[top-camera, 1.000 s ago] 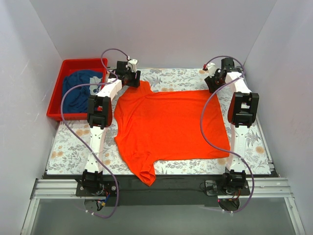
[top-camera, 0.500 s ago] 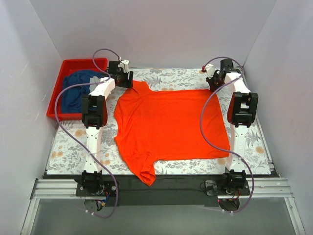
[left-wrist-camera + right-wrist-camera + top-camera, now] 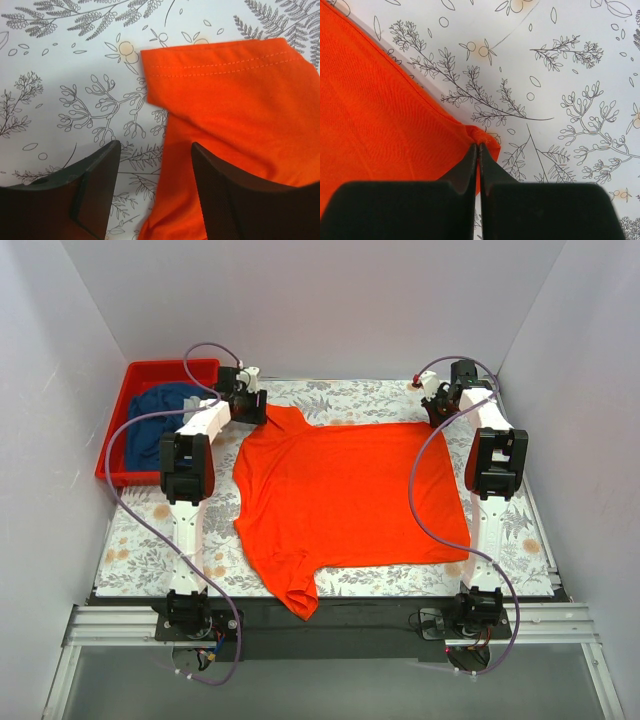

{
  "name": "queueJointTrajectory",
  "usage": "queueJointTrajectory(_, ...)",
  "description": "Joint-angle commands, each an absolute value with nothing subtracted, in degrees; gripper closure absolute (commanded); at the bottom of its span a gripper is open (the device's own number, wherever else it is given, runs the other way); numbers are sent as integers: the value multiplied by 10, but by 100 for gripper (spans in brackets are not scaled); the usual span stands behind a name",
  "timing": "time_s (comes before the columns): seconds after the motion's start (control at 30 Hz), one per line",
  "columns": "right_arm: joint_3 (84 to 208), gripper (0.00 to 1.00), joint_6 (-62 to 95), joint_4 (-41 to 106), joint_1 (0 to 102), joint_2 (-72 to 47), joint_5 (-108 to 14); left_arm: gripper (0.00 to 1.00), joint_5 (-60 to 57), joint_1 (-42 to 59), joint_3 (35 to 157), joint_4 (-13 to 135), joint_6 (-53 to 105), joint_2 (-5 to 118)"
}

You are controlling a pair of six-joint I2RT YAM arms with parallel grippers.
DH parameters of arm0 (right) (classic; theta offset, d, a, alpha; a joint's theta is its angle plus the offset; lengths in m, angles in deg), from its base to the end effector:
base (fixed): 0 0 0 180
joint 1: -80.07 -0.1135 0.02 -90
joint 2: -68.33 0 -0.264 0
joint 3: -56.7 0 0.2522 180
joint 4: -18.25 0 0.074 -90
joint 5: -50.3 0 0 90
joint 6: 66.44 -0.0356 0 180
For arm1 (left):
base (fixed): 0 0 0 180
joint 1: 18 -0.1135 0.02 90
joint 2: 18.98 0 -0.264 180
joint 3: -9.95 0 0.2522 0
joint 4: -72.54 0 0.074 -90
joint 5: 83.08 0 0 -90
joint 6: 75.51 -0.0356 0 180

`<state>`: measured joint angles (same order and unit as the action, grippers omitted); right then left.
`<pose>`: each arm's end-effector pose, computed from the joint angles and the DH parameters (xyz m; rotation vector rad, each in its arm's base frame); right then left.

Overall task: Fold and stack the t-shirts
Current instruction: Fold the tshirt

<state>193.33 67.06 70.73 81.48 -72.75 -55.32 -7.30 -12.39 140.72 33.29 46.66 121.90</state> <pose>0.5360 -0.0036 0.1690 -0.9960 2.3042 0.0335 0.5403 -0.0619 0.1535 -0.4590 2.4444 -0.5911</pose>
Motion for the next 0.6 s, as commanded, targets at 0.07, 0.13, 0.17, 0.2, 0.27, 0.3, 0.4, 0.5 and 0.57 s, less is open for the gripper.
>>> queueJointTrajectory(0.07,1929,99,672,703,812,-737,-559,46,-85,-104,1386,314,447,1174)
queueJointTrajectory(0.13,1927,99,672,702,812,-736,-559,48,-79,-97,1380,317,445,1176)
queueJointTrajectory(0.17,1926,99,671,702,811,-735,-559,50,-74,-96,1381,319,445,1179)
queueJointTrajectory(0.2,1926,99,671,703,812,-734,-558,52,-68,-96,1390,320,446,1182)
queueJointTrajectory(0.27,1926,99,671,703,811,-734,-558,60,-43,-96,1406,321,447,1199)
queueJointTrajectory(0.3,1926,99,671,702,811,-733,-558,63,-35,-96,1415,319,447,1204)
queueJointTrajectory(0.4,1928,99,670,702,810,-726,-557,77,-36,-97,1444,315,446,1217)
queueJointTrajectory(0.5,1930,99,669,701,811,-715,-556,97,-48,-98,1445,323,453,1204)
queueJointTrajectory(0.57,1929,99,667,701,811,-701,-557,100,-61,-101,1425,340,455,1177)
